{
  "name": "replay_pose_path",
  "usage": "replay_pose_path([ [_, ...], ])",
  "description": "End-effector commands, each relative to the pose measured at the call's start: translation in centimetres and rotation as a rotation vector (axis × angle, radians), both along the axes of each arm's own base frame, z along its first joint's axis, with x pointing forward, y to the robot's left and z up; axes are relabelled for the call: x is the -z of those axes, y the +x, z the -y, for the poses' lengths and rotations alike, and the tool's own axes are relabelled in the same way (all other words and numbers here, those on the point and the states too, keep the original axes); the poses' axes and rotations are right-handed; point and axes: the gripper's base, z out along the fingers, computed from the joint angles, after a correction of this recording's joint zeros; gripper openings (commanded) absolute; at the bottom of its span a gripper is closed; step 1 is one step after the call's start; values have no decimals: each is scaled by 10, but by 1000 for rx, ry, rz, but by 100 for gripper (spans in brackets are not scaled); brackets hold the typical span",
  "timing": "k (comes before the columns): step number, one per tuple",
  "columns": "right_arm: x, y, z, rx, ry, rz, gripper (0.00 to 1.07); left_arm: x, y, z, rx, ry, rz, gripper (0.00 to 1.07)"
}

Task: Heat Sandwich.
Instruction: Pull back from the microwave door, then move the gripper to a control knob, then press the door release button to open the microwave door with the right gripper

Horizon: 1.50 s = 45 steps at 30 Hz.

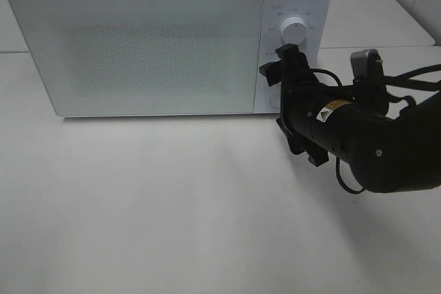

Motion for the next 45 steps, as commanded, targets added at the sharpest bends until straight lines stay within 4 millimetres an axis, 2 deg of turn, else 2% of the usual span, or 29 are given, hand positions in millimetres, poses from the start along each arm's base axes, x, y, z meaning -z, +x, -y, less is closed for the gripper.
replay_pose_path([
  [1,-8,-9,-1,-148,-171,-49,83,-1,-2,0,4,5,29,98],
  [3,-11,-12,-1,-192,-218,-60,83,-1,-2,0,4,5,29,98],
  [6,-18,-23,0,-354,-394,-92,82,-1,-2,0,4,5,29,98],
  [8,-20,-25,0,-390,-427,-97,82,-1,-2,0,4,5,29,98],
  [11,-27,-32,-3,-581,-585,-126,81,-1,-2,0,4,5,29,98],
  [12,-27,-32,-3,-581,-585,-126,81,-1,-2,0,4,5,29,98],
  [16,-39,-38,-8,-816,-734,-146,81,-1,-2,0,4,5,29,98],
  [17,-39,-38,-8,-816,-734,-146,81,-1,-2,0,4,5,29,98],
  [21,-60,-47,-4,-1012,-885,-174,79,-1,-2,0,4,5,29,98],
  [29,-90,-69,15,-1092,-996,-188,77,-1,-2,0,4,5,29,98],
  [31,-105,-81,24,-1106,-1022,-175,76,-1,-2,0,4,5,29,98],
  [34,-114,-89,30,-1126,-1046,-173,76,-1,-2,0,4,5,29,98],
  [35,-123,-98,38,-1135,-1066,-165,76,-1,-2,0,4,5,29,98],
  [37,-126,-101,41,-1137,-1073,-165,76,-1,-2,0,4,5,29,98],
  [44,-159,-139,69,-1113,-1103,-100,76,-1,-2,0,4,5,29,98],
  [45,-159,-139,69,-1113,-1103,-100,76,-1,-2,0,4,5,29,98],
])
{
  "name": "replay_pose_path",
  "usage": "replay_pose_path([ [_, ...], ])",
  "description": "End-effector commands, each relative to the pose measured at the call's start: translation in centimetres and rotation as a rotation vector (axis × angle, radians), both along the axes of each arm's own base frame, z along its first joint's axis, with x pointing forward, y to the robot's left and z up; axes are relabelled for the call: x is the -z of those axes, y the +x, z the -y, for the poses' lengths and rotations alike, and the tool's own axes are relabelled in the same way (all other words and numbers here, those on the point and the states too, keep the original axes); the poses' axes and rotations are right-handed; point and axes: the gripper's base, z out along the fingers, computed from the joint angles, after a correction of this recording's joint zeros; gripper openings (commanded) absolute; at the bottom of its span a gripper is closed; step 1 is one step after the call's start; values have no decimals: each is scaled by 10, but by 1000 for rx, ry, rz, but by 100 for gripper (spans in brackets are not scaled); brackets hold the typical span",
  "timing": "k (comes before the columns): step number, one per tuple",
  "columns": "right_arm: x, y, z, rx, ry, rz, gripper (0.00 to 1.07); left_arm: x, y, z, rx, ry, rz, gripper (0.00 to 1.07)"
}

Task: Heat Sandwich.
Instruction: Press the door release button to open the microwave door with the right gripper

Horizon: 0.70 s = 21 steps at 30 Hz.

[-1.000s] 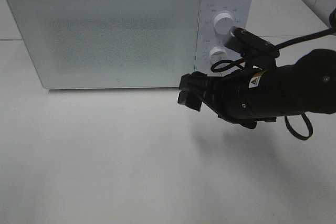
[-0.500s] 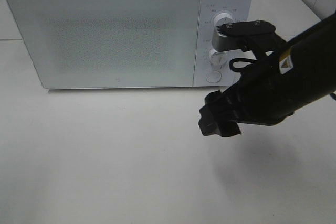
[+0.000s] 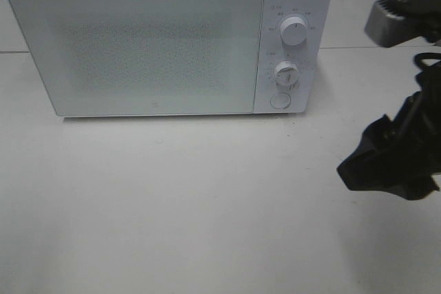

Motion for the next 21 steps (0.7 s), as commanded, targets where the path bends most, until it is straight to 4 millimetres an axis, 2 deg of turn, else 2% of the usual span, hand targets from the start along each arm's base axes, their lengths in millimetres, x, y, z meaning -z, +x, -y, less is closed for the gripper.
replay_pose_path([
  [1,-15,-17,16,-17,-13,46,76,-1,-2,0,4,5,29,98],
  [3,-24,-33,28,-9,-8,80,76,-1,-2,0,4,5,29,98],
  [4,-24,-33,28,-9,-8,80,76,-1,-2,0,4,5,29,98],
  [6,-30,-45,37,-5,6,107,76,-1,-2,0,4,5,29,98],
  [7,-36,-56,46,-3,23,136,76,-1,-2,0,4,5,29,98],
  [9,-38,-61,49,-2,35,152,76,-1,-2,0,4,5,29,98],
  [12,-43,-81,64,5,74,214,76,-1,-2,0,4,5,29,98],
  [15,-39,-87,70,23,82,227,76,-1,-2,0,4,5,29,98],
  [21,-20,-102,88,218,90,249,76,-1,-2,0,4,5,29,98],
])
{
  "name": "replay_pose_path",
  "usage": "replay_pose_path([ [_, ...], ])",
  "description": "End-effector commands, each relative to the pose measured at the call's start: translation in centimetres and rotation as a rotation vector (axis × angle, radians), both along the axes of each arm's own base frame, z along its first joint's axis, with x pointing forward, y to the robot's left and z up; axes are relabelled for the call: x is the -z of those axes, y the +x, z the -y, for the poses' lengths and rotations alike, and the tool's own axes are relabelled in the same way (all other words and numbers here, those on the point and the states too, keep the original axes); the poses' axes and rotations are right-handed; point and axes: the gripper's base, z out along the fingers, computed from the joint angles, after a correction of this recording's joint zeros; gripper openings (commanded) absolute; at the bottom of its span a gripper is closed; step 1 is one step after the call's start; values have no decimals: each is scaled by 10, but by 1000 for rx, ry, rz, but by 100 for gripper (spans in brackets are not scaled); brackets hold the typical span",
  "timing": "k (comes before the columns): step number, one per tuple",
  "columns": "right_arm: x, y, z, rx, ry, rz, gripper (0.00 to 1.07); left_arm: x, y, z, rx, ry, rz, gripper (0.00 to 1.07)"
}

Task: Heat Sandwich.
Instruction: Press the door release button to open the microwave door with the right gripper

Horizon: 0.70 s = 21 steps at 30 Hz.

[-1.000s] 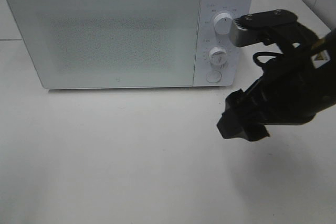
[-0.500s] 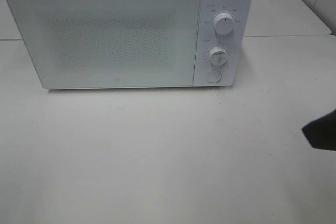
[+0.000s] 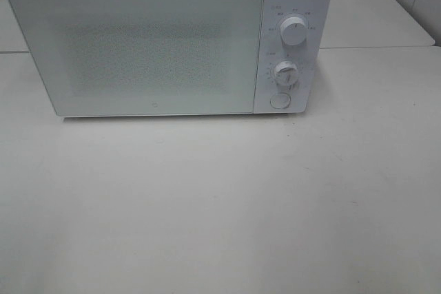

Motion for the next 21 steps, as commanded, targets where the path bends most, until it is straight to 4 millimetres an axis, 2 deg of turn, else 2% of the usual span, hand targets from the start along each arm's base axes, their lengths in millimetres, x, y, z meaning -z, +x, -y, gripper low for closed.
replay_pose_path([
  [1,8,-8,10,109,11,26,76,-1,-2,0,4,5,29,98],
  [14,33,-33,23,381,55,175,76,-1,-2,0,4,5,29,98],
  [21,36,-45,25,432,82,293,76,-1,-2,0,4,5,29,98],
])
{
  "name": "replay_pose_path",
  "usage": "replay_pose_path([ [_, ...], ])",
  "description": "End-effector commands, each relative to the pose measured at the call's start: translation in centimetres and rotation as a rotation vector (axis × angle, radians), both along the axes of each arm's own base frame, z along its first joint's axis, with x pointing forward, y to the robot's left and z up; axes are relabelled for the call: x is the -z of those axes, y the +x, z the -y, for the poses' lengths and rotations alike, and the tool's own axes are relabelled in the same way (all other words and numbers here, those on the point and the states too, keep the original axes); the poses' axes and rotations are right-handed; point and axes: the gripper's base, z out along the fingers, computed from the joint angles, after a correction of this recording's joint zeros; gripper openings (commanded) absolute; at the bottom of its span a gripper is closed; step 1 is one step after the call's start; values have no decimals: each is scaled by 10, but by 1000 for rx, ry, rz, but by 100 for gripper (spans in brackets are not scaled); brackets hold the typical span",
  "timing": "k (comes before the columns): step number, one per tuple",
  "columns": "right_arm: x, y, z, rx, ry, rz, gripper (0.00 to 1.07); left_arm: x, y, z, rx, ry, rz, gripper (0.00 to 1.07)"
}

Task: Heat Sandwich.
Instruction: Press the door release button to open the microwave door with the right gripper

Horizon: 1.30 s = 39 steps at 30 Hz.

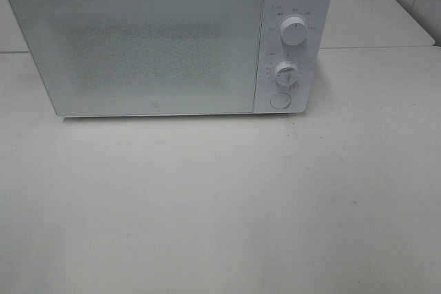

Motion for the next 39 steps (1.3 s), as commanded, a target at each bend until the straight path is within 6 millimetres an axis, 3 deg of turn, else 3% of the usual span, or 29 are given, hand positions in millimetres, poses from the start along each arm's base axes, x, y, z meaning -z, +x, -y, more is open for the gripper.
replay_pose_path([
  [1,0,-9,1,29,-1,83,76,-1,-2,0,4,5,29,98],
  [31,-6,-14,2,49,1,137,76,-1,-2,0,3,5,29,98],
  [39,-21,4,1,43,-1,153,76,-1,-2,0,3,5,29,98],
])
